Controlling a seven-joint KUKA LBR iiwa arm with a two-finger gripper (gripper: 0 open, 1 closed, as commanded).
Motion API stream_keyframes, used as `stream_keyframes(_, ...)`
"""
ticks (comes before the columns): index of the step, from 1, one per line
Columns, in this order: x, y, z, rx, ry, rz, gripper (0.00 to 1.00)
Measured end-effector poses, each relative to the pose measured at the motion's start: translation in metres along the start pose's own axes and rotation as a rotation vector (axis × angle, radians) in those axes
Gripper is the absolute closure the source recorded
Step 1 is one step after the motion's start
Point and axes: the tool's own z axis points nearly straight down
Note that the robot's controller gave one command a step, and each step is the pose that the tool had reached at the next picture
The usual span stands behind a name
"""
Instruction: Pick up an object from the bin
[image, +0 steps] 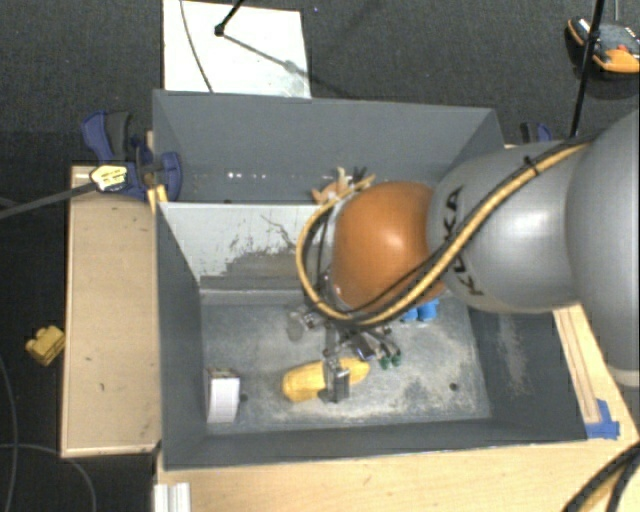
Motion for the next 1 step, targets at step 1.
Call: stream_keyframes(1, -0.0160, -0.0270, 0.0295, -0.002, -0.002, 0.194, 1.00)
